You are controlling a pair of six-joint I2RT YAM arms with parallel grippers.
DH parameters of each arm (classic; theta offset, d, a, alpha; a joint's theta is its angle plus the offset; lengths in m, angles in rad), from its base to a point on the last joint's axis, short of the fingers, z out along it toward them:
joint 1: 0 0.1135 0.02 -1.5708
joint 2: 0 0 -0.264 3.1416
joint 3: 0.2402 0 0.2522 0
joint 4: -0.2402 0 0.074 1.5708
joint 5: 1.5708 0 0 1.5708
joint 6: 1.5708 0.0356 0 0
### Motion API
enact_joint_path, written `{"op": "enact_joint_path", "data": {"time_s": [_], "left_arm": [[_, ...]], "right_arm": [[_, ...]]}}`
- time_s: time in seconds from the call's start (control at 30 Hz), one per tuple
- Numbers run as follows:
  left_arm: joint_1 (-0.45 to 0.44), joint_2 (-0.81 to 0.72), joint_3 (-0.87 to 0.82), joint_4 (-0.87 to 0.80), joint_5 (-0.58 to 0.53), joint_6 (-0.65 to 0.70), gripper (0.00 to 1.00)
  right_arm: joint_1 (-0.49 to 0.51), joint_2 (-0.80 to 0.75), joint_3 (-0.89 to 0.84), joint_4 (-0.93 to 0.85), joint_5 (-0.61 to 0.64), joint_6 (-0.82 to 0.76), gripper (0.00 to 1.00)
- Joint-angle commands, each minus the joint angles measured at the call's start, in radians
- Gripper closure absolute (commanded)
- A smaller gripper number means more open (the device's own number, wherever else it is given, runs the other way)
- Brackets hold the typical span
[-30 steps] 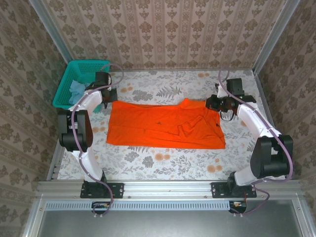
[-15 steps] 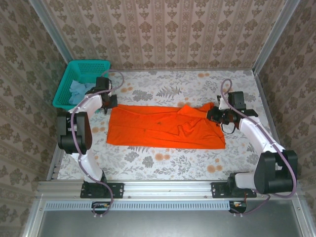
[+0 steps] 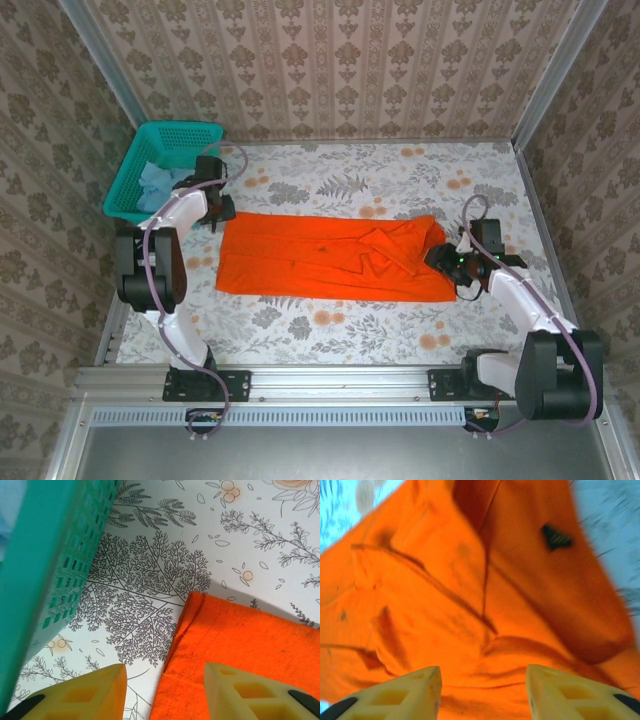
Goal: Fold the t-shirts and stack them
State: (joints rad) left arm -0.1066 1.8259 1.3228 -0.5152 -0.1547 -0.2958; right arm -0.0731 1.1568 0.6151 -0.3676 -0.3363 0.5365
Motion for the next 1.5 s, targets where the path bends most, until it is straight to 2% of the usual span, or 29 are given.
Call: {"op": "enact_joint_path", "data": {"time_s": [0.0, 0.07, 0.13, 0.27, 0.43, 0.53, 0.7, 0.8, 0.93, 1.07, 1.27, 1.47], "left_arm": [[-0.029, -0.065, 0.071, -0.038, -0.011, -0.027, 0.55], [-0.059, -0.052, 0.102, -0.048, 0.026, -0.015, 0.57], [-0.091, -0.028, 0.125, -0.052, 0.070, -0.003, 0.62], [-0.140, 0.054, 0.171, -0.074, 0.106, 0.010, 0.71], [-0.153, 0.188, 0.244, -0.118, 0.102, 0.016, 0.76], [-0.145, 0.256, 0.277, -0.139, 0.047, 0.009, 0.76], [-0.118, 0.347, 0.309, -0.184, -0.046, -0.036, 0.77], [-0.103, 0.378, 0.316, -0.211, -0.117, -0.072, 0.77], [-0.093, 0.399, 0.364, -0.270, -0.148, -0.126, 0.78], [-0.107, 0.395, 0.408, -0.283, -0.211, -0.097, 0.76], [-0.097, 0.414, 0.455, -0.320, -0.190, -0.099, 0.76], [-0.115, 0.351, 0.538, -0.345, -0.112, -0.097, 0.65]], "right_arm": [[-0.023, -0.040, 0.037, 0.017, 0.114, 0.086, 0.49], [-0.023, 0.010, 0.091, 0.035, 0.117, 0.093, 0.57], [-0.018, 0.104, 0.170, 0.043, 0.064, 0.098, 0.67], [0.050, 0.298, 0.344, 0.009, 0.038, 0.076, 0.80], [0.123, 0.528, 0.549, -0.081, 0.053, 0.031, 0.83], [0.122, 0.637, 0.607, -0.105, 0.093, 0.036, 0.84], [0.078, 0.774, 0.651, -0.094, 0.085, 0.050, 0.85], [0.030, 0.819, 0.669, -0.070, 0.083, 0.065, 0.82], [-0.021, 0.883, 0.727, -0.102, 0.058, 0.070, 0.79], [-0.054, 0.887, 0.735, -0.096, 0.037, 0.100, 0.65], [-0.089, 0.837, 0.705, -0.040, -0.011, 0.167, 0.45], [-0.081, 0.691, 0.655, 0.034, -0.045, 0.162, 0.41]]}}
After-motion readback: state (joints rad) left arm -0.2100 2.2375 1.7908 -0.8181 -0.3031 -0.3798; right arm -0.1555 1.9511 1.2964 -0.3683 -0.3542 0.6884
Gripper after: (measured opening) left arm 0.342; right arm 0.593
